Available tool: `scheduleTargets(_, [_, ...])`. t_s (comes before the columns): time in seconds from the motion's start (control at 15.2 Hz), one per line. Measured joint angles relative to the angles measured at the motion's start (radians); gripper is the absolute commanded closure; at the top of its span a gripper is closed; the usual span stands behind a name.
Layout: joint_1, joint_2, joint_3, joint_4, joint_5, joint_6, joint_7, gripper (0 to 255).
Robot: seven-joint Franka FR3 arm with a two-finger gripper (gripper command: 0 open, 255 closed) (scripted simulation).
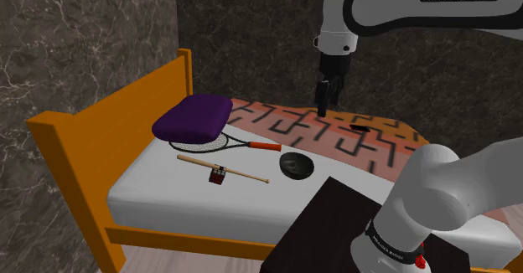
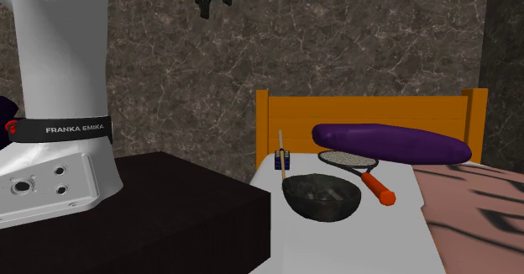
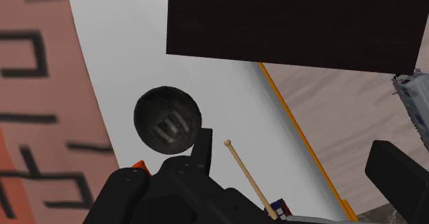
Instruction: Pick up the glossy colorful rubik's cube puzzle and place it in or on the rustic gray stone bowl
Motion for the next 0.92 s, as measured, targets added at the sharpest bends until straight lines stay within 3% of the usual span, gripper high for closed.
scheduleTargets(0.2, [0.002,0.02,-0.008,-0.022,-0.003,0.044,-0.011,0])
scheduleTargets(0.92, [0.033,0.338,-0.054,-0.071,-0.004,0.443,-0.098,0])
